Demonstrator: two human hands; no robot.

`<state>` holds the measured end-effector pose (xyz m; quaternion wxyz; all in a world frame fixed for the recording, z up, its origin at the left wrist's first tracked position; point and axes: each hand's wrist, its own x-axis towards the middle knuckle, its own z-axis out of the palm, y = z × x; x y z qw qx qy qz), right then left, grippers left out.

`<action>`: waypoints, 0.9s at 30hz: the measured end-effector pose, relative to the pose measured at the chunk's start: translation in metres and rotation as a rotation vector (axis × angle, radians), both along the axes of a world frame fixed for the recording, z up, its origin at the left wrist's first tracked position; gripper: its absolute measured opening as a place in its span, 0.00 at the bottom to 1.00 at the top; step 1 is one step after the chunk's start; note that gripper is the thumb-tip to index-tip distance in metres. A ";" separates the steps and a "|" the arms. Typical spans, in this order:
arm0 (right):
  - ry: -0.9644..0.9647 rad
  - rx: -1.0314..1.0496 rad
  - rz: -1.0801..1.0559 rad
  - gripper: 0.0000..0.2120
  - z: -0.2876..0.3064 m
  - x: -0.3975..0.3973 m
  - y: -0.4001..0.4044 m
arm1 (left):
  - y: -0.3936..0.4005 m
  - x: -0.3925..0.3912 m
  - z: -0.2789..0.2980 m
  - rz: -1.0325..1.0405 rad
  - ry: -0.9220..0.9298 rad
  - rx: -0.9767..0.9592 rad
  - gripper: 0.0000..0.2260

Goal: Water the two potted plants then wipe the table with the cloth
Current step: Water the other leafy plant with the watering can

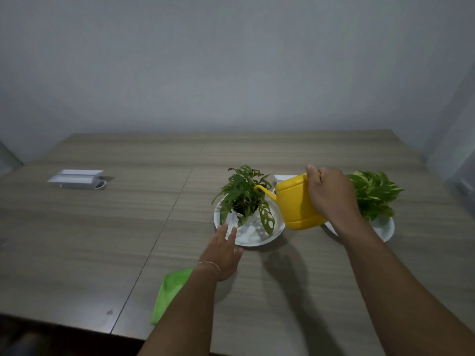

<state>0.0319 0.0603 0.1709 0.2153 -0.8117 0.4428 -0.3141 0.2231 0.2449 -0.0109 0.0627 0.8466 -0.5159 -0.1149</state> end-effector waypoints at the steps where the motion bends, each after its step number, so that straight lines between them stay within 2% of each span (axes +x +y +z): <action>1: 0.010 0.008 -0.009 0.25 0.001 -0.001 -0.001 | 0.001 0.001 -0.001 0.003 0.003 0.001 0.42; 6: 0.022 0.025 -0.051 0.25 0.002 0.000 -0.004 | 0.001 0.003 -0.004 0.001 0.008 0.039 0.30; 27: -0.030 0.059 -0.024 0.26 0.007 0.032 0.006 | 0.006 0.015 0.002 -0.002 0.012 0.051 0.29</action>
